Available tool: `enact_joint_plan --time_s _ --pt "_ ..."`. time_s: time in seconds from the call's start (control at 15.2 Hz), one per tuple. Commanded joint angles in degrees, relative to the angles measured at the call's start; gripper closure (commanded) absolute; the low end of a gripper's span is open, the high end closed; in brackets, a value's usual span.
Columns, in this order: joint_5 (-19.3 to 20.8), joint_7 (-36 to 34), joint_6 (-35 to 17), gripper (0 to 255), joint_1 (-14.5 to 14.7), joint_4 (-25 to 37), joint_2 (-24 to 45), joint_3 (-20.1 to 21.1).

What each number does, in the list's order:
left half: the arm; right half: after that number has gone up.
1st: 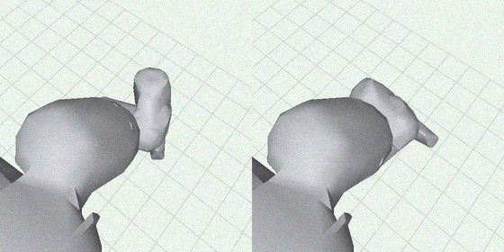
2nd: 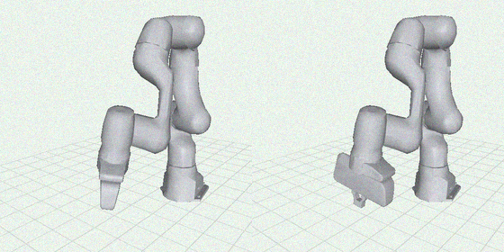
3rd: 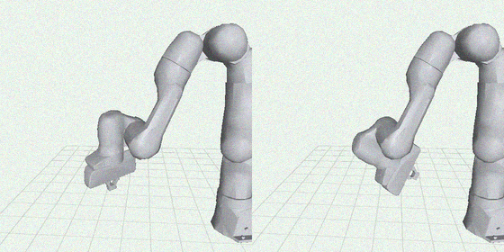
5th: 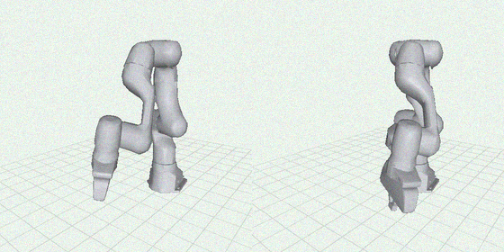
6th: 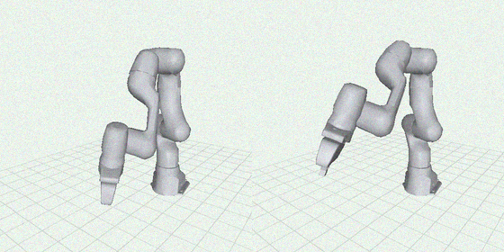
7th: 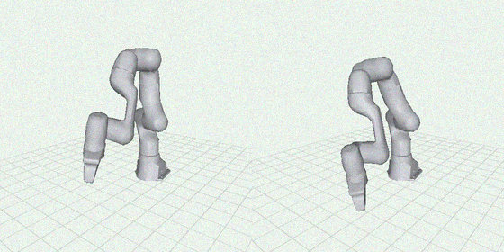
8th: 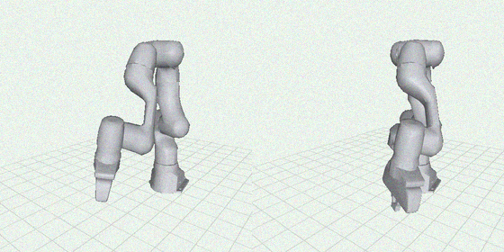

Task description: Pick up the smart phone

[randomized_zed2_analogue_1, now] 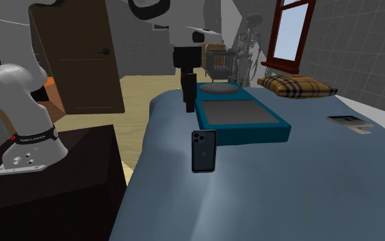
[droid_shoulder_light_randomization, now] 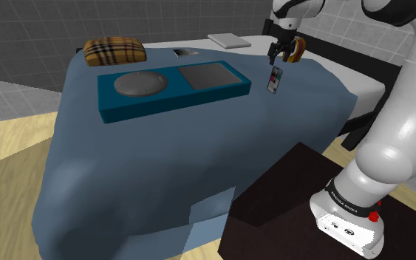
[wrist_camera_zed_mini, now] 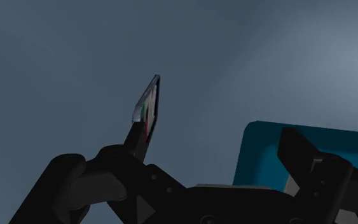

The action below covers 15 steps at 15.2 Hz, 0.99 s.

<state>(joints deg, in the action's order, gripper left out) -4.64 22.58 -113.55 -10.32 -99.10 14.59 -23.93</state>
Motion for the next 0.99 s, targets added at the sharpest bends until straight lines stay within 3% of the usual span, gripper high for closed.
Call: enact_joint_plan --time_s 0.0,0.33,0.92 --pt "-2.1 1.7 0.7 0 -1.8 4.3 4.5 -0.2" --pt "-6.7 4.6 4.0 0 -7.4 18.3 16.9 0.5" --pt "-7.5 5.1 -0.9 0 -7.4 15.0 18.5 1.0"
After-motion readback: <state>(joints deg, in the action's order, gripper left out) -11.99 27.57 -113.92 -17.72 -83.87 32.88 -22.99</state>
